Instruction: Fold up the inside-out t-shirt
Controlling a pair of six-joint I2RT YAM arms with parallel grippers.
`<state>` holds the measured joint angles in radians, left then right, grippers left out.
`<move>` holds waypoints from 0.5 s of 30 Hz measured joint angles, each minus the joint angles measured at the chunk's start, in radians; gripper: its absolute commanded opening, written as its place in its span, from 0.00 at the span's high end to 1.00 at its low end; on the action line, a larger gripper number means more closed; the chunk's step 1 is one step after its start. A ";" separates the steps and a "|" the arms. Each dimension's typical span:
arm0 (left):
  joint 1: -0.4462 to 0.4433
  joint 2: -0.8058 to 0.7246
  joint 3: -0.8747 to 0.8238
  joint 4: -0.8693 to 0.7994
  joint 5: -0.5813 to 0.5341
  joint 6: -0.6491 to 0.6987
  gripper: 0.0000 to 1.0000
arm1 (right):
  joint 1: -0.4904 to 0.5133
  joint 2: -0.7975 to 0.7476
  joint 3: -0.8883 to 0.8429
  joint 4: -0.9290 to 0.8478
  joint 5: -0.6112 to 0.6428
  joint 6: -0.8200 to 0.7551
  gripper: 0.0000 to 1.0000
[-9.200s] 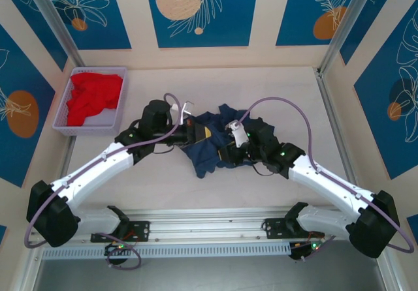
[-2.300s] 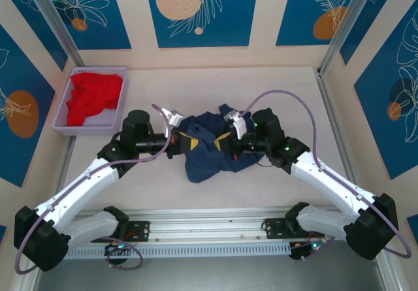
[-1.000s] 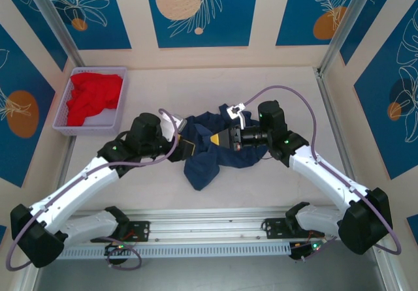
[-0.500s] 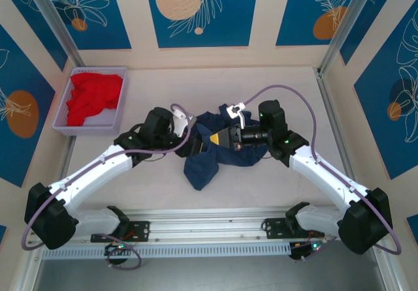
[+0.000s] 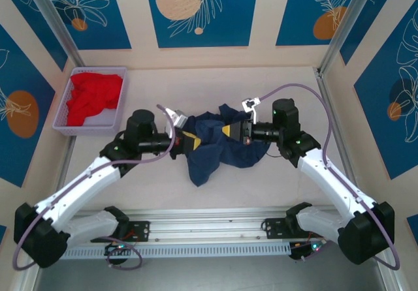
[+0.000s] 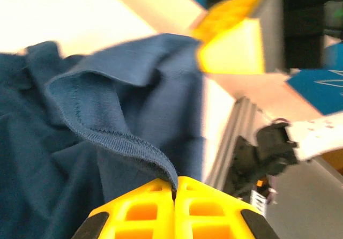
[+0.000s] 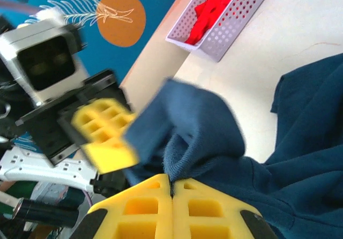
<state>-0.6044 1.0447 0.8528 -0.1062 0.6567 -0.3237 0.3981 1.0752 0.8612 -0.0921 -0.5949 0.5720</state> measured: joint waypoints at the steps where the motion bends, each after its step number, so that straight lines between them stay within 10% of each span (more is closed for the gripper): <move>1: 0.001 -0.028 -0.015 0.015 0.028 0.000 1.00 | -0.009 0.001 0.000 -0.005 -0.011 -0.005 1.00; 15: 0.068 -0.129 -0.073 0.015 0.127 -0.011 1.00 | 0.034 0.075 -0.020 -0.099 0.014 -0.212 0.80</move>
<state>-0.5365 0.9157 0.7795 -0.0910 0.7837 -0.3344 0.4320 1.1503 0.8413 -0.1909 -0.5804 0.3595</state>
